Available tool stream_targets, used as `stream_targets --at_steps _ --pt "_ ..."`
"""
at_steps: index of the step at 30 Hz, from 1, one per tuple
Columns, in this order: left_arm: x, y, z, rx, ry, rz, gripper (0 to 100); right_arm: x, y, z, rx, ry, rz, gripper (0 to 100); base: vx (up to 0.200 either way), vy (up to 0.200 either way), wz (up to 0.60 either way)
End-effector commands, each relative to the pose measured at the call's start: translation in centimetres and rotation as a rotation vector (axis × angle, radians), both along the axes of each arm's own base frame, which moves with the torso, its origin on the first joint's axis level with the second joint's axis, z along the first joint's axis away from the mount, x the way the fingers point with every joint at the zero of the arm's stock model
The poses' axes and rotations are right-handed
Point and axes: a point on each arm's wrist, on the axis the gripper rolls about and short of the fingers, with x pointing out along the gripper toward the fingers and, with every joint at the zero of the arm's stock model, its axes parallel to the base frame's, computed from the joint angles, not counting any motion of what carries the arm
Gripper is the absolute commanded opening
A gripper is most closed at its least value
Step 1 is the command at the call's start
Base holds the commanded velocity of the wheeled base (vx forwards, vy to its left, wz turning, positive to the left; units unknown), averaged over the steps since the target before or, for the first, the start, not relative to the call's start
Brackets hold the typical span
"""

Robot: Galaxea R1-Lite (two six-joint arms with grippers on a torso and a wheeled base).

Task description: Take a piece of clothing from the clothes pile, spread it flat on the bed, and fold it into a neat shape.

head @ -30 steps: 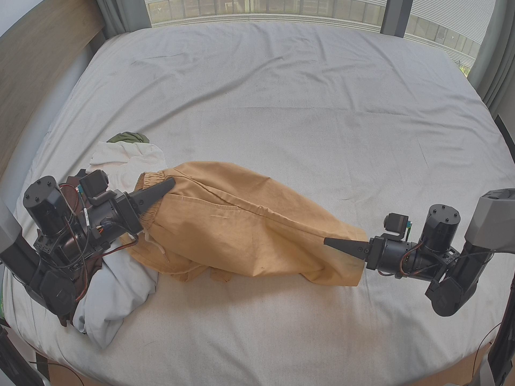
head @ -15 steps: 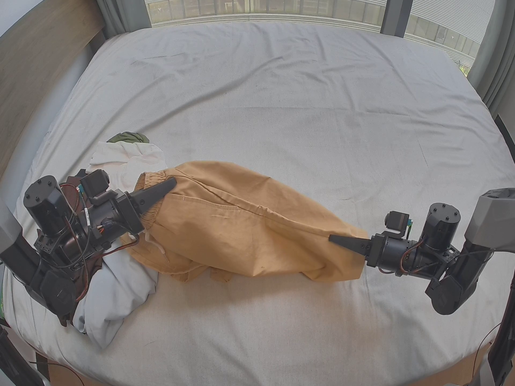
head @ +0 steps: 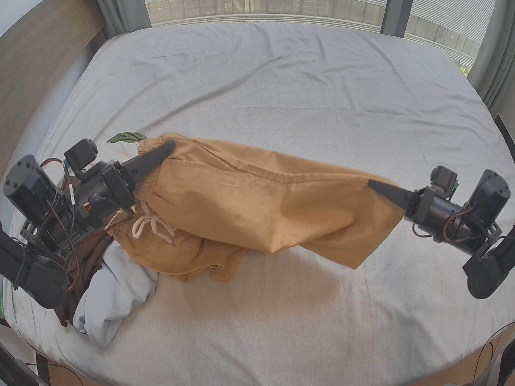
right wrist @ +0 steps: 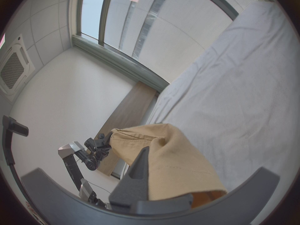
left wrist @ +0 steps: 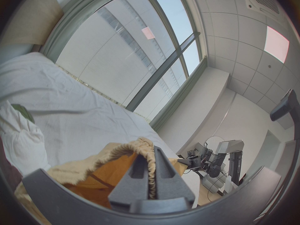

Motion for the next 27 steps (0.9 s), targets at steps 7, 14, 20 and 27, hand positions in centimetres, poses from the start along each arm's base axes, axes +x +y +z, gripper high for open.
stream_targets --at_steps 7,14,20,27 --pt "-1.1 -0.5 4.0 -0.073 -0.142 0.042 0 -2.3 -3.2 5.9 0.047 -0.143 -0.094 0 0.000 0.000 0.00" --pt "-1.3 -1.1 4.2 -0.088 -0.146 0.043 0 -2.3 -4.1 6.8 0.052 -0.177 -0.128 0 0.000 0.000 0.00" --pt "-2.2 -0.8 4.9 -0.102 -0.163 0.038 0 -3.1 -4.6 8.3 0.074 -0.195 -0.138 0 0.000 0.000 0.00" --pt "-2.5 -0.7 5.2 -0.107 -0.173 0.038 0 -4.1 -5.3 10.0 0.084 -0.230 -0.151 0 0.000 0.000 0.00"
